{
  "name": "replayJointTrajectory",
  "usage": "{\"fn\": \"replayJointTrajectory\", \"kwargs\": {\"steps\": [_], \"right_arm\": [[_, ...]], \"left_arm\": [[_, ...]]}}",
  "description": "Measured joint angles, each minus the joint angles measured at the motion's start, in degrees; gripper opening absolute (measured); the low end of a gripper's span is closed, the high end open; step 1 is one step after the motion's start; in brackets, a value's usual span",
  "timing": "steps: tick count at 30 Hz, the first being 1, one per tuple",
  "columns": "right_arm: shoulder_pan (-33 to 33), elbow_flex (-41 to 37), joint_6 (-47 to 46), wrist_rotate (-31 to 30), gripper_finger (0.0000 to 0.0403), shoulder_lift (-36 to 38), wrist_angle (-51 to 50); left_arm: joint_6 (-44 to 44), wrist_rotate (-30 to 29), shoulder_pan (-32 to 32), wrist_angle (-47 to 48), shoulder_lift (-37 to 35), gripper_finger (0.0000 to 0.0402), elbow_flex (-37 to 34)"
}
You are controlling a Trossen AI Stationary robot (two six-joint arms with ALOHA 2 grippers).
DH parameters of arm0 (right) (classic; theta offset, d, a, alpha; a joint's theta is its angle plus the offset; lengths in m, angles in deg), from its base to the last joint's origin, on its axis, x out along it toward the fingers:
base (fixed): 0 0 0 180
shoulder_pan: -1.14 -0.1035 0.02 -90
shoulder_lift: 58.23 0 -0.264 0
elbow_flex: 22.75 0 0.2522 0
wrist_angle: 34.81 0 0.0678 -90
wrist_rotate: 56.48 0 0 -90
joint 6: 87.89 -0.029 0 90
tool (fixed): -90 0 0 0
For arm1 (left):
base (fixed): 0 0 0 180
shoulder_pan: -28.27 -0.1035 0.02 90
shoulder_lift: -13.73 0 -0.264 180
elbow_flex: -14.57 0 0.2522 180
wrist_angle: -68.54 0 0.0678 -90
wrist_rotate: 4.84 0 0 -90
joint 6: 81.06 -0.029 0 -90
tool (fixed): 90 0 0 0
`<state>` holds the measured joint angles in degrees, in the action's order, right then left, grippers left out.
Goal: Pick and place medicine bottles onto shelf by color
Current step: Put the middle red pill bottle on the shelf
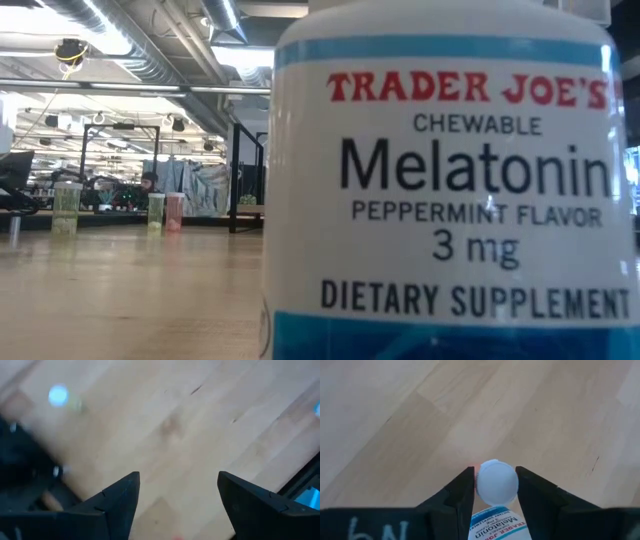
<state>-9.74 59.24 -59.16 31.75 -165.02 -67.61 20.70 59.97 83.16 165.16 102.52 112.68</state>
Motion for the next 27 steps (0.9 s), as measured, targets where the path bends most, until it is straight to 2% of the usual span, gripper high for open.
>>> {"fn": "replayJointTrajectory", "kwargs": {"steps": [5,13,19,27], "right_arm": [[0.0,0.0,0.0,0.4,0.0129,0.0,0.0],[0.0,0.0,-0.3,0.4,0.0127,0.0,0.0],[0.0,1.7,-4.7,0.4,0.0127,0.0,-0.5],[0.2,7.5,-7.8,2.3,0.0126,0.0,-8.9]], "left_arm": [[-4.8,-4.1,0.0,-1.3,0.0,0.0263,0.0],[-4.9,-4.2,0.0,-1.4,0.0,0.0263,0.0],[-4.8,-4.2,0.0,-1.4,0.0,0.0263,0.0],[-4.9,-4.2,0.0,-1.5,0.0,0.0263,0.0]]}}
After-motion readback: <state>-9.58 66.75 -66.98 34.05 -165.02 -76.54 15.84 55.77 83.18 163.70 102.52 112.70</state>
